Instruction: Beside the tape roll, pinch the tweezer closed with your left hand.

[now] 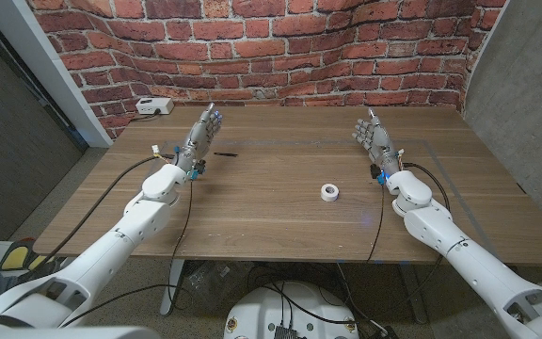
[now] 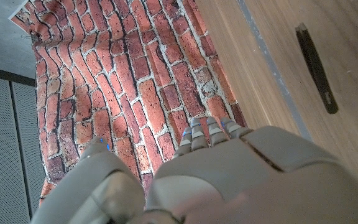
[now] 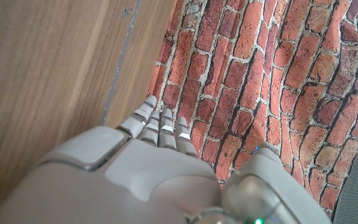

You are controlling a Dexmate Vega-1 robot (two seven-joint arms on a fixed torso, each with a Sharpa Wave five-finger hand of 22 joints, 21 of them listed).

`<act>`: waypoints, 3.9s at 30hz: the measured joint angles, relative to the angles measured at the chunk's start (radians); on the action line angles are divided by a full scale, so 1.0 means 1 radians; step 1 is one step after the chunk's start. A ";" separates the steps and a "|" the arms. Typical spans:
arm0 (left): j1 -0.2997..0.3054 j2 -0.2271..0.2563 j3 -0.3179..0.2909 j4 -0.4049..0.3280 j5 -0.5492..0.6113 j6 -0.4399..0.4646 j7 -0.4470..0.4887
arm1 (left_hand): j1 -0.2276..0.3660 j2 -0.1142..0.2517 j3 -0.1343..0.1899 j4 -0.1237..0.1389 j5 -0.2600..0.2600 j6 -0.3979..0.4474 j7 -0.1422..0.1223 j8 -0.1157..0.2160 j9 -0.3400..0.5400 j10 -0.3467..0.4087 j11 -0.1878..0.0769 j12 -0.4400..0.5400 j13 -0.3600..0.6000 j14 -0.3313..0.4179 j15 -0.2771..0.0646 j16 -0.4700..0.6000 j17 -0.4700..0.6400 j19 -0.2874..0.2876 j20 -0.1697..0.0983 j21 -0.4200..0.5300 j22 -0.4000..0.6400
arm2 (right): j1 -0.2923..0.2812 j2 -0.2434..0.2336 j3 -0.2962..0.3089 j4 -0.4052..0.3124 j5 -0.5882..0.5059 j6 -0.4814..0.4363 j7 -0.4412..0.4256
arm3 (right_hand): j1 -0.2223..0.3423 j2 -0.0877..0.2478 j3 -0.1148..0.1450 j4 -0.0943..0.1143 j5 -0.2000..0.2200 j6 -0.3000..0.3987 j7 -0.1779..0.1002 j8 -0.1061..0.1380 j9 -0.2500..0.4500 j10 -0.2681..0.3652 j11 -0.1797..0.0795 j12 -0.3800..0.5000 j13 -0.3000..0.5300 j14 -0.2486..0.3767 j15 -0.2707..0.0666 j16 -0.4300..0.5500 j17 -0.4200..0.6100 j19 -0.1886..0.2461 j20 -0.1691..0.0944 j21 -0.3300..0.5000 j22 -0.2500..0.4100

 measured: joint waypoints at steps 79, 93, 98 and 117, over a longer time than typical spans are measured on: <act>-0.059 0.320 0.115 -0.254 0.949 0.372 0.404 | 0.621 -0.010 0.175 -0.180 -0.044 0.533 -0.184 0.043 0.009 0.474 -0.194 -0.023 0.014 0.378 -0.058 -0.020 -0.005 0.315 0.083 0.003 0.003 | -0.094 -0.011 -0.003 -0.161 -0.095 -0.071 -0.165 | 0.021 0.011 0.004 -0.015 0.000 0.034 -0.027 0.014 0.004 0.011 0.000 0.004 0.000 0.009 0.001 0.000 0.000 0.016 0.006 0.000 0.000; -0.109 0.397 0.153 -0.317 1.029 0.450 0.210 | 0.659 0.004 0.185 -0.168 -0.044 0.588 -0.177 0.039 0.006 0.512 -0.193 -0.031 0.014 0.393 -0.054 -0.024 -0.005 0.305 0.054 -0.012 0.002 | -0.092 -0.002 -0.009 -0.163 -0.089 -0.069 -0.157 | 0.021 0.010 0.001 -0.018 0.000 0.037 -0.031 0.014 0.004 0.011 0.000 0.004 0.000 0.009 0.001 0.000 0.000 0.016 0.006 0.000 0.000; -0.130 0.415 0.167 -0.331 1.059 0.467 0.160 | 0.675 0.007 0.189 -0.165 -0.044 0.606 -0.192 0.039 0.007 0.527 -0.204 -0.031 0.014 0.399 -0.058 -0.024 -0.005 0.304 0.044 -0.012 0.002 | -0.092 0.000 -0.010 -0.165 -0.088 -0.067 -0.157 | 0.021 0.011 0.000 -0.019 0.000 0.037 -0.031 0.014 0.004 0.011 0.000 0.004 0.000 0.010 0.001 0.000 0.000 0.016 0.006 0.000 0.000; -0.206 0.441 0.224 -0.341 1.192 0.485 -0.012 | 0.683 -0.003 0.178 -0.145 -0.044 0.717 -0.241 0.051 0.005 0.495 -0.184 -0.058 0.014 0.378 -0.056 -0.028 -0.002 0.296 0.074 -0.029 0.002 | -0.102 0.000 -0.016 -0.185 -0.091 -0.075 -0.166 | 0.021 0.011 0.000 -0.019 0.000 0.041 -0.035 0.014 0.004 0.011 0.000 0.004 0.000 0.010 0.001 0.000 0.000 0.016 0.006 0.000 0.000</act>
